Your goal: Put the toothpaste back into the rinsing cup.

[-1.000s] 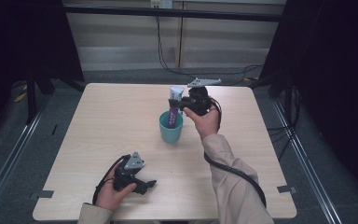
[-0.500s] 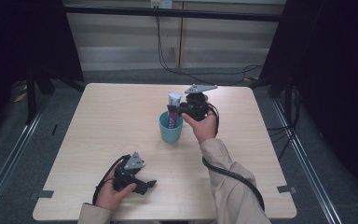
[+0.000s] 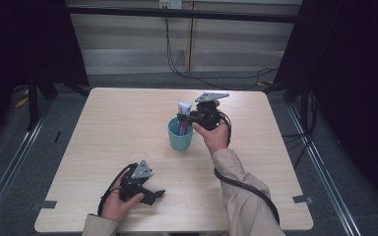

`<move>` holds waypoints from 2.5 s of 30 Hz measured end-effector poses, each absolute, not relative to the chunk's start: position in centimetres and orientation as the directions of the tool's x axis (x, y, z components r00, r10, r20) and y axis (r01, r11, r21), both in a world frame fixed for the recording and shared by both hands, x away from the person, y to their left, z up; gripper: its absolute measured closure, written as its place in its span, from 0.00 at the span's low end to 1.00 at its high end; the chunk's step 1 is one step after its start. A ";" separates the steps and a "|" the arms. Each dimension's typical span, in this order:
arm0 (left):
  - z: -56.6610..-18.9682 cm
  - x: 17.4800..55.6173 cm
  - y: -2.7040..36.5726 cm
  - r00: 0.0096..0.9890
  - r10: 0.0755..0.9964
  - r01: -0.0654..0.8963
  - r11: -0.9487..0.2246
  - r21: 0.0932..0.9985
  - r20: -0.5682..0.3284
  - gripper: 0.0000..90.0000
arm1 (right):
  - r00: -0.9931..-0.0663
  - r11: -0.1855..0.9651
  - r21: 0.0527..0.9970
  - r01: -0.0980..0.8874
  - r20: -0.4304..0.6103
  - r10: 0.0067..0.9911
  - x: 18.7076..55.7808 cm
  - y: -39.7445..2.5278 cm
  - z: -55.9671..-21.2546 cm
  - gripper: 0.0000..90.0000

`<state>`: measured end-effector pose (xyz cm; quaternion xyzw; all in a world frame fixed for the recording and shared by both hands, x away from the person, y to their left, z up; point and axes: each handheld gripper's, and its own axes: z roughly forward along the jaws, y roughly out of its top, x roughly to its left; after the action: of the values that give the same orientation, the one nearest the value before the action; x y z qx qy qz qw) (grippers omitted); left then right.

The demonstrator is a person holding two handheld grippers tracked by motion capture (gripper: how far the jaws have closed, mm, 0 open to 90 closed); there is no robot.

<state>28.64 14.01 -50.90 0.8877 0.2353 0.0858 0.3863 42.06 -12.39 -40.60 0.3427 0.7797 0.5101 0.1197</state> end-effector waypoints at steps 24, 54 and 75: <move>-50.9 28.6 14.0 0.874 0.484 0.352 -0.590 0.727 -0.030 0.12 | -0.734 0.223 0.877 0.425 0.190 0.652 41.0 -13.9 -41.0 0.81; -50.9 28.6 14.0 0.874 0.485 0.354 -0.589 0.726 -0.033 0.12 | -0.703 0.239 0.863 0.444 0.171 0.691 40.1 -15.7 -40.8 0.50; -50.9 28.6 14.0 0.874 0.485 0.354 -0.589 0.727 -0.032 0.12 | -0.687 0.259 0.839 0.479 0.174 0.705 39.7 -16.4 -40.8 0.28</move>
<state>28.61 13.99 -50.91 0.8871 0.2364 0.0852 0.3871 39.69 -16.38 -40.82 0.3773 0.7846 0.4775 0.1187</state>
